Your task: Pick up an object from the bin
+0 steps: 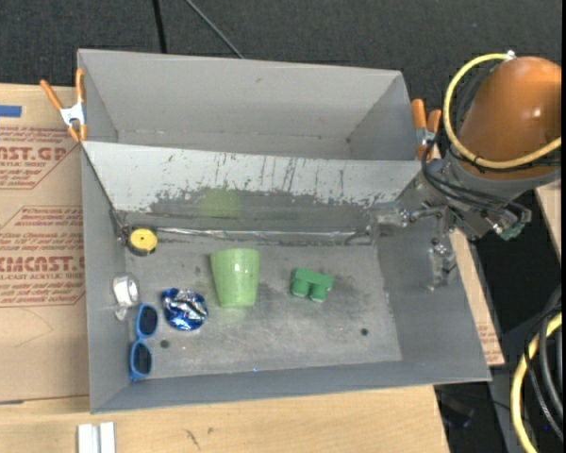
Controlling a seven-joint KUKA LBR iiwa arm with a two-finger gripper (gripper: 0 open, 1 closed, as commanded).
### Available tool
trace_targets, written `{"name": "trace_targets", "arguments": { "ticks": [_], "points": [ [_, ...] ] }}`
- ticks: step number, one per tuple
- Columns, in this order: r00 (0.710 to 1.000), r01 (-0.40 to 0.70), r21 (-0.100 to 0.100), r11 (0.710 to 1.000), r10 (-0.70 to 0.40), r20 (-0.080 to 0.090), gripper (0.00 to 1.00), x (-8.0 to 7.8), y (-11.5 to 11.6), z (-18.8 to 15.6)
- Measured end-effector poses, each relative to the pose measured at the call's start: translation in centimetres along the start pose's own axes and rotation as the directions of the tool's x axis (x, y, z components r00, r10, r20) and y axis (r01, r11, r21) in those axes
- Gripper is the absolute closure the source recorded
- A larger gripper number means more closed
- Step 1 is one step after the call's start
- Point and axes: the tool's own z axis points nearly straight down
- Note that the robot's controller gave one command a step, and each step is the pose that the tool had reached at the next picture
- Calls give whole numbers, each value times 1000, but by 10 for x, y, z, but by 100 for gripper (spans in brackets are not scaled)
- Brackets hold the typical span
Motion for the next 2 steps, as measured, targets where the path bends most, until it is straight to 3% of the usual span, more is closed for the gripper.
{"name": "trace_targets", "arguments": {
  "ticks": [1,2],
  "points": [
    [997,71,-6,997,-71,0,0,-56,44,58],
    [993,119,-8,993,-119,-3,0,-70,58,149]
  ]
}}
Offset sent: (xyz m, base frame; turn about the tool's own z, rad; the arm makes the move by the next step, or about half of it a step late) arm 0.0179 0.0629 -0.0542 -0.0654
